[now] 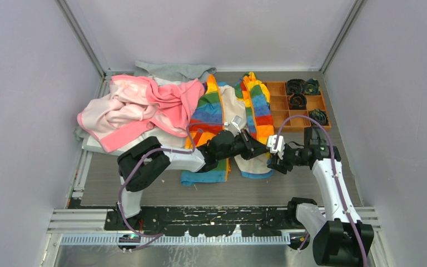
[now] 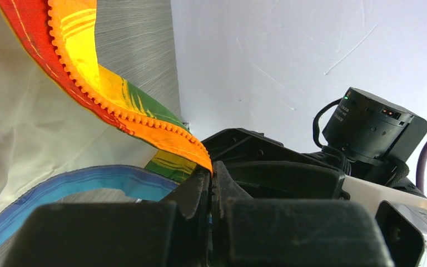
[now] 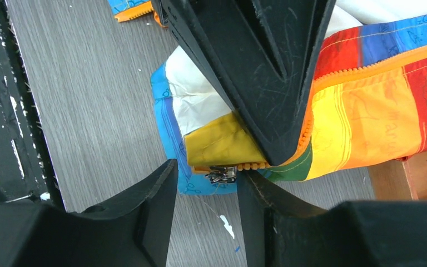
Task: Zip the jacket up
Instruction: Adjust the zipper on the jacket.
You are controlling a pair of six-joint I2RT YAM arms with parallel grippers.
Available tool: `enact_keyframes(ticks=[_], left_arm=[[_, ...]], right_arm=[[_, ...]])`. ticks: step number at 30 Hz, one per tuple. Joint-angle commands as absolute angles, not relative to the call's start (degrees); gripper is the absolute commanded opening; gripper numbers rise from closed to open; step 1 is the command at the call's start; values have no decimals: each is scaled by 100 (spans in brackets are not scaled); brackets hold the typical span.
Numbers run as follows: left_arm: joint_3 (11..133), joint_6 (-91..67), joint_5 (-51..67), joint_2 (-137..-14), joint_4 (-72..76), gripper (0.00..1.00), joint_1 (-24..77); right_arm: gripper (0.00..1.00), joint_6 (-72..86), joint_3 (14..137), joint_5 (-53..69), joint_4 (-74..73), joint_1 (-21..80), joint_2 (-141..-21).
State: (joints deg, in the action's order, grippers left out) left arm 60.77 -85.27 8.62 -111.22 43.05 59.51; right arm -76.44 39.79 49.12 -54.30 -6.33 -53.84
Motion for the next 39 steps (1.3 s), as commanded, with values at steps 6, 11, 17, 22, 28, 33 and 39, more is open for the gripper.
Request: enact_keyframes(ticks=[6, 11, 17, 22, 28, 33, 39], left_arm=[[6017, -8282, 791, -11011, 4565, 0, 5962], [6070, -7765, 907, -10864, 4073, 0, 5943], [6122, -7231, 1097, -10750, 3685, 0, 5917], [6221, -7207, 1333, -10822, 3713, 0, 5910], [6230, -7199, 1397, -10801, 3745, 0, 5915], [6279, -7308, 1402, -10775, 3784, 0, 5908], [6358, -7515, 1409, -10815, 3985, 0, 5911]], right_arm=[[42, -7477, 4271, 5124, -5437, -637, -5221], [41, -8234, 4322, 5330, -6079, -667, -5222], [34, -8437, 4296, 5299, -6208, -686, -5228], [24, -8389, 4211, 5166, -6049, -686, -5221], [22, -8364, 4162, 5084, -5979, -686, -5205], [31, -8551, 4085, 5181, -6076, -683, -5216], [42, -8761, 4014, 5282, -6154, -685, -5229]])
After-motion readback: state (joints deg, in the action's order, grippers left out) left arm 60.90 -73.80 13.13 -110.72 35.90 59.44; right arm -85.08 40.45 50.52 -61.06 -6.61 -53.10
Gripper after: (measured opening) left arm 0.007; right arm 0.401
